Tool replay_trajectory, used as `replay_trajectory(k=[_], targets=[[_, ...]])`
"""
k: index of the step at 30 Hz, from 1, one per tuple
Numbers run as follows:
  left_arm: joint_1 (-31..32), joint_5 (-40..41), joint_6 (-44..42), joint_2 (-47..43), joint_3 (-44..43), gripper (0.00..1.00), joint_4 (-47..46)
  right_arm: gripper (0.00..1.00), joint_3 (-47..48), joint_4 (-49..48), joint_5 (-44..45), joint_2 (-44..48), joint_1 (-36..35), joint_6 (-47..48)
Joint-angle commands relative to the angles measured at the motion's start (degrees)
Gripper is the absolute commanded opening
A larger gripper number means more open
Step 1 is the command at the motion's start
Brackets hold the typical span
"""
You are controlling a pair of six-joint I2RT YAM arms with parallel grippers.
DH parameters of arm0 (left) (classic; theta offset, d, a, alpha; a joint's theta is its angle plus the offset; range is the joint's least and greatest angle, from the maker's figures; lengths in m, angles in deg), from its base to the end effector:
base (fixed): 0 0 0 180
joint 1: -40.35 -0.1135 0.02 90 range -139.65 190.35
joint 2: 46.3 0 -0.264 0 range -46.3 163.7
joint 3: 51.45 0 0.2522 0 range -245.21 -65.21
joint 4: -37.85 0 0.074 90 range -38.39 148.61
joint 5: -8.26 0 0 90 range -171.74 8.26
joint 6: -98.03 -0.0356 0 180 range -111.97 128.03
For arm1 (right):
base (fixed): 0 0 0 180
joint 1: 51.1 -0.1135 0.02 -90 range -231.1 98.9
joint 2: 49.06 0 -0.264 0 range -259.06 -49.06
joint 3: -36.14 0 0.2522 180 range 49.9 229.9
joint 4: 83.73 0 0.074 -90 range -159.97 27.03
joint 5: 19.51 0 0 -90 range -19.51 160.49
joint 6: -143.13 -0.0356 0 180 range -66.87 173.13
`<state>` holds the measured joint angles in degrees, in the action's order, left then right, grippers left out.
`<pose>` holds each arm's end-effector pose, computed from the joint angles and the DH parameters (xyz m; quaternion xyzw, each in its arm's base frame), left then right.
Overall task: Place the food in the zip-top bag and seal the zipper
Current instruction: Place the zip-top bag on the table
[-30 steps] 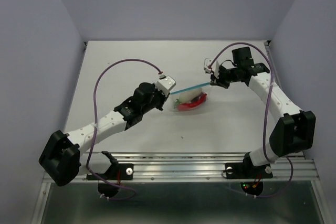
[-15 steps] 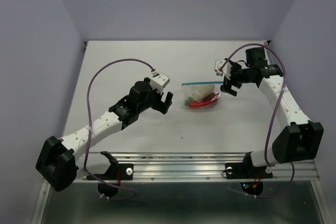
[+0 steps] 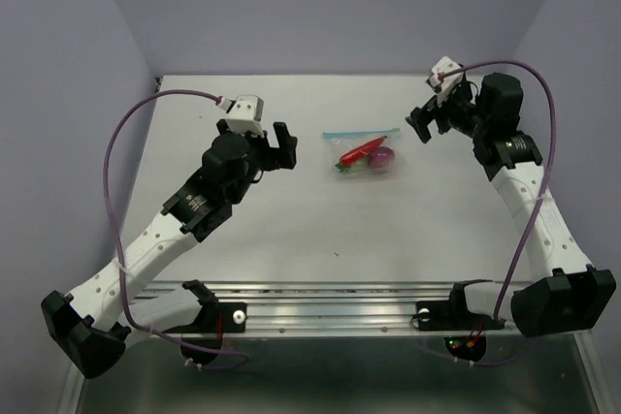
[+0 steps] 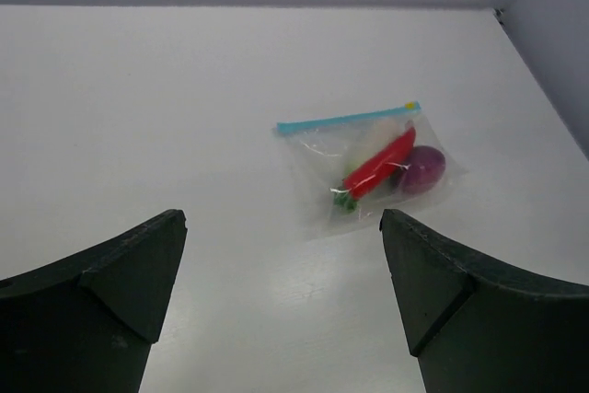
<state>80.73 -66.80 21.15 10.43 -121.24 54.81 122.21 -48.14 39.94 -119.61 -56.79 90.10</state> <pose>0.1804 -0.1414 0.3838 0.0845 0.7251 -0.2198 0.6472 0.2703 0.0451 0.3940 -0.4282 0.6815 0.0589 0.5906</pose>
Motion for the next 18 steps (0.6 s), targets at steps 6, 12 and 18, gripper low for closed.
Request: replay_trajectory(k=[6,12,18], targets=[[-1.62,25.92,16.4,0.31,-6.81,0.99,13.67,1.0,-2.69,-10.23,35.81,-0.3,-0.11,-55.59],[-8.63,23.12,18.51,-3.9,-1.73,0.99,10.34,1.0,-13.32,-8.99,42.84,7.41,-0.11,-60.08],[-13.83,19.17,19.22,-4.88,0.48,0.99,7.26,1.0,-18.7,-9.26,45.76,12.53,-0.11,-61.93]])
